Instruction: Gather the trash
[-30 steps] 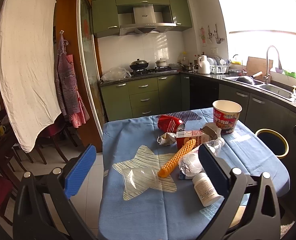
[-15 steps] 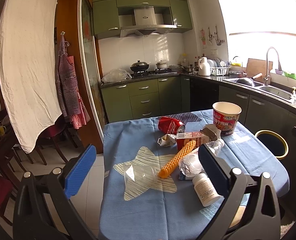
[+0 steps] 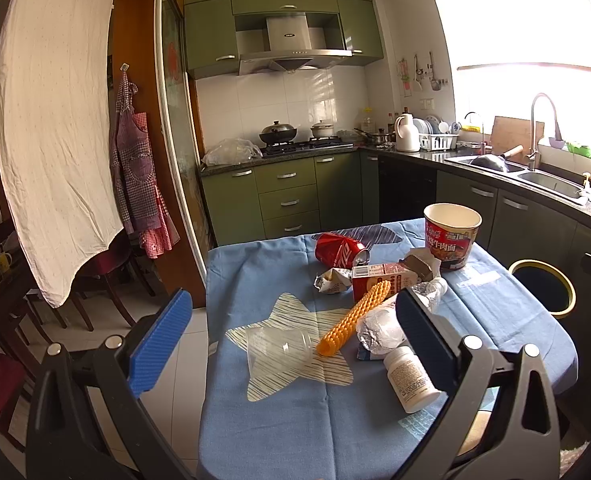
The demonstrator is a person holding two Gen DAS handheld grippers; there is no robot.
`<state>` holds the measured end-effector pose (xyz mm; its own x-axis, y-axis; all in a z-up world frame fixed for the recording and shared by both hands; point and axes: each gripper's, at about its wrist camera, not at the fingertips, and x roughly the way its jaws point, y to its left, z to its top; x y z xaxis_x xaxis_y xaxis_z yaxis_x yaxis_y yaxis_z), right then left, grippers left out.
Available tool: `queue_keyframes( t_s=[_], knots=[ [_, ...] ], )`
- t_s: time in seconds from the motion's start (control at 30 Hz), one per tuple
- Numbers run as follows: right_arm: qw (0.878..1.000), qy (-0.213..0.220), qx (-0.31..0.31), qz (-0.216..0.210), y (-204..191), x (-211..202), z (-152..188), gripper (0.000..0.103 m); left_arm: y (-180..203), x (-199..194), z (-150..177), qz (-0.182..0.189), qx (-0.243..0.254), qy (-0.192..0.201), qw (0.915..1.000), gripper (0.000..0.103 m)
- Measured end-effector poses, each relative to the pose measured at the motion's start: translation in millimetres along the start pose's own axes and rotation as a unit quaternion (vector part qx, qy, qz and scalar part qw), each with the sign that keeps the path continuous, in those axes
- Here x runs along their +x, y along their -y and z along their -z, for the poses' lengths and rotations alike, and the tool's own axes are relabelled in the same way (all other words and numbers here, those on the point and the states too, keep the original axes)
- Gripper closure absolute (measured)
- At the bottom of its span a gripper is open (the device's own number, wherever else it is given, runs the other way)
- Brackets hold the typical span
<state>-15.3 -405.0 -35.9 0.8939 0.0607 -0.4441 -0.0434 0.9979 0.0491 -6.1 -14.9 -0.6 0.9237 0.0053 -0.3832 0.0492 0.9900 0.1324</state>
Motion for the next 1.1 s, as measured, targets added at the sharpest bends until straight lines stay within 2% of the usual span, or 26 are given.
queue_keyframes(
  t_s=[1.1],
  knots=[
    [1.0, -0.009, 0.0, 0.001, 0.9, 5.9, 1.6, 0.004, 1.2, 0.0, 0.7, 0.0, 0.0, -0.001, 1.0, 0.006]
  ],
)
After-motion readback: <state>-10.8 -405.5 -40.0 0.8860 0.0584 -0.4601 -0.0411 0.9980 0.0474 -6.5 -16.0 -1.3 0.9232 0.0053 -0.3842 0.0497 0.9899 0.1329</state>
